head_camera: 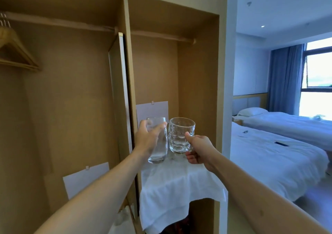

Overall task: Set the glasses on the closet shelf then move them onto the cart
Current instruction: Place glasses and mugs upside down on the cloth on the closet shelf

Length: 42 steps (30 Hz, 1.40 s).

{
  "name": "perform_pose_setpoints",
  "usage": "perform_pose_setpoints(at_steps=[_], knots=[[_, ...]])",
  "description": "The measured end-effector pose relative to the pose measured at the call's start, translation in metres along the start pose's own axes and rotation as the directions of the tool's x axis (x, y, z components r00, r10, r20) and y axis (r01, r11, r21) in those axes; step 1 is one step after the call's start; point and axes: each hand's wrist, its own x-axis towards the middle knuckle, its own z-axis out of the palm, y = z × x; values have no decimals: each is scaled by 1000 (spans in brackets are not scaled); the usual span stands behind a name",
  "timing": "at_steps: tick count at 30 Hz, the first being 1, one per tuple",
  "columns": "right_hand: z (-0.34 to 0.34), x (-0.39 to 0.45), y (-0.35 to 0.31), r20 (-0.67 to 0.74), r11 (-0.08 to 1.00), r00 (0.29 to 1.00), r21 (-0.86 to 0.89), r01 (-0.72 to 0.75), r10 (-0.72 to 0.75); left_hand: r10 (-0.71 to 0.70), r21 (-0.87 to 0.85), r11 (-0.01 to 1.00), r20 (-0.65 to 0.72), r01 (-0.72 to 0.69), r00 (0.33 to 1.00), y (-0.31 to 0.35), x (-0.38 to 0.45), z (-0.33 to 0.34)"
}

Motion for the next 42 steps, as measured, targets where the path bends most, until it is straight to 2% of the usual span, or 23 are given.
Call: perform_pose_setpoints(at_steps=[5, 17, 24, 27, 42], knots=[[-43, 7, 6, -7, 1000, 1000, -20, -13, 13, -29, -40, 999, -13, 28, 1000, -4, -1, 39], [-93, 48, 32, -6, 997, 997, -16, -77, 77, -80, 54, 995, -55, 83, 995, -21, 6, 86], [-102, 94, 55, -12, 993, 994, -49, -105, 104, -61, 56, 996, -31, 63, 998, -55, 56, 108], [-107, 120, 64, -27, 988, 991, -78, -134, 132, -68, 73, 995, -64, 72, 996, -71, 82, 119], [-93, 267, 118, -22, 962, 968, -103, -252, 251, -176, 22, 983, -136, 181, 975, -184, 191, 152]])
